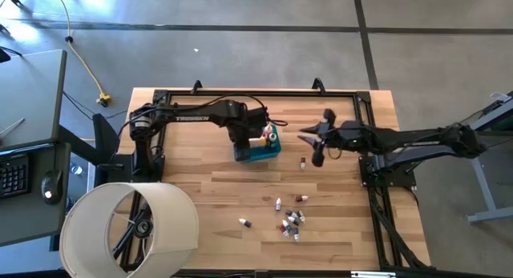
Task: Pick & Place food coloring
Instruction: Adjust the big yellow food coloring bottle in the bin
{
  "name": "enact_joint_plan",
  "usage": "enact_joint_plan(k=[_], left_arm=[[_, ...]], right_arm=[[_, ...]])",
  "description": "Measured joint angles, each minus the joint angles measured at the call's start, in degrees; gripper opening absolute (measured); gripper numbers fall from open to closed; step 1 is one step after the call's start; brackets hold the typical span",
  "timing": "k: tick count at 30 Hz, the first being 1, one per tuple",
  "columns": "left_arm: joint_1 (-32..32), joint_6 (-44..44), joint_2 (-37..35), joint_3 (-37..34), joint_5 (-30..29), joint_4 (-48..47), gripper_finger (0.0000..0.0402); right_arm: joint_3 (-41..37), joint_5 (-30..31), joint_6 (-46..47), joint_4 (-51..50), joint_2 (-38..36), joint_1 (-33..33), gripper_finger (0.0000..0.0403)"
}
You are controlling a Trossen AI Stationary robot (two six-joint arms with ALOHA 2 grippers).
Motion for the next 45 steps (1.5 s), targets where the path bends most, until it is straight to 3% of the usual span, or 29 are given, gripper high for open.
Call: enact_joint_plan(k=[6,12,16,22,29,45], left_arm=[[-1.21,0.41,-0.02,5.6,0.07,-6.28,0.0094],[-3.4,0.82,-0.02,6.31,0.88,-7.55,0.0094],[-5.02,0.94,0.05,6.31,2.03,-7.19,0.0095],[-7.41,-0.54,0.09,6.31,-0.74,-6.89,0.0095],[-9.25,-1.68,0.13,6.29,-1.95,-6.47,0.0095],[-10.01,-1.37,0.28,7.05,-1.34,-3.95,0.0095]], right_arm=[[0.0,-4.22,-6.77,13.49,12.18,0.02,0.0117],[0.0,-12.73,-10.2,30.36,22.92,0.02,0.0187],[0.78,-14.87,-9.71,38.39,29.98,0.73,0.0232],[9.38,-11.24,-9.79,31.28,38.82,3.36,0.0249],[20.13,-5.22,-6.82,15.18,42.27,5.05,0.0242],[19.82,-4.13,-8.15,10.17,42.61,5.33,0.0232]])
